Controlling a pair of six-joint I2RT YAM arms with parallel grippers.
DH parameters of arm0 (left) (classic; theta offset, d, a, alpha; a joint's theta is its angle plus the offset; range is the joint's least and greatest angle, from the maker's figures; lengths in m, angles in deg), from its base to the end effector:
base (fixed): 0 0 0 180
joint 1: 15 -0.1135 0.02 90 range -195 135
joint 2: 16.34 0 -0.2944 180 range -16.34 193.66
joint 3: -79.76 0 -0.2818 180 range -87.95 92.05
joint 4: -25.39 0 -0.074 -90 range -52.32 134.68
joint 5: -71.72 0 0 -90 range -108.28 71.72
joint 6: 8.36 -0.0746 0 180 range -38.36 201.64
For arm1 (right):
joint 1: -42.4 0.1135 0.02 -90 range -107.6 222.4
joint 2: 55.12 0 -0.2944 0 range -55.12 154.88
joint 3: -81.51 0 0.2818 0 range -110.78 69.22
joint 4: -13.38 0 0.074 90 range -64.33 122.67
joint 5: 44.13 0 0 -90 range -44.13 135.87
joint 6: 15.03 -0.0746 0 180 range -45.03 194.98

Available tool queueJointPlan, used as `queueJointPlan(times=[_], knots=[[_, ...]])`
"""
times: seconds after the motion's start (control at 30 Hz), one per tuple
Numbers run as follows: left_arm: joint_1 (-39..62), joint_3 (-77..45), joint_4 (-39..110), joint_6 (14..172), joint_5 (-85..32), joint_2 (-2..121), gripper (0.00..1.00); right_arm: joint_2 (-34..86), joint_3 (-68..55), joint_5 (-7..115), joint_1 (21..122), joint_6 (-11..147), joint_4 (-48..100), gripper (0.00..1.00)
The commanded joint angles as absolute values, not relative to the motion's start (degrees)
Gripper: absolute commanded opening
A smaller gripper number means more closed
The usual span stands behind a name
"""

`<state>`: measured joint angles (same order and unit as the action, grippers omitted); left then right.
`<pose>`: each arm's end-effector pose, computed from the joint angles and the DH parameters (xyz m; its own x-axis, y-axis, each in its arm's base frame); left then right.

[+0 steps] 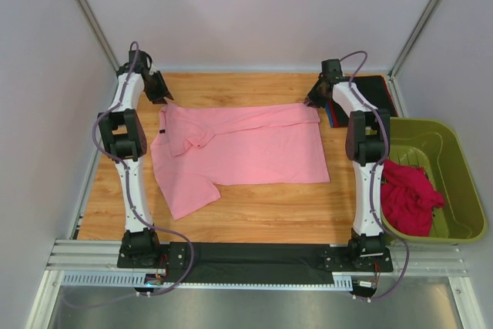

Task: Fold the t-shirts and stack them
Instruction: Fold the tshirt

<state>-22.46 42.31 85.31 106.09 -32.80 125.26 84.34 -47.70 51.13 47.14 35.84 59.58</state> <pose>0.6051 0.0604 0.1757 -0.7745 -0.5055 -0.3803 -0.3494 0.8430 -0.4089 0.6004 0.0566 0.1311 -0.7281 0.5702 -0.3805 0.4211 0.8100 0.4080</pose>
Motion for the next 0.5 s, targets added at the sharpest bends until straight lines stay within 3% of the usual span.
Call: queueJointPlan(times=[0.0,0.27,0.37,0.4,0.47], knots=[[-22.9,44.6,85.0,107.9,-34.0,126.8,0.41,83.0,-47.0,51.3,47.2,36.5,58.0,0.22],[-23.0,45.1,84.0,109.5,-33.4,128.1,0.41,83.0,-47.2,50.5,47.2,37.1,58.1,0.22],[-23.3,45.4,83.8,110.3,-33.3,128.5,0.3,83.0,-47.2,49.9,47.1,37.1,58.5,0.2],[-23.3,45.4,83.8,110.7,-33.1,128.6,0.21,83.0,-47.2,49.8,47.2,37.2,58.5,0.14],[-23.7,45.6,84.0,111.3,-32.8,128.5,0.12,83.1,-47.3,49.5,47.2,37.1,58.5,0.06]])
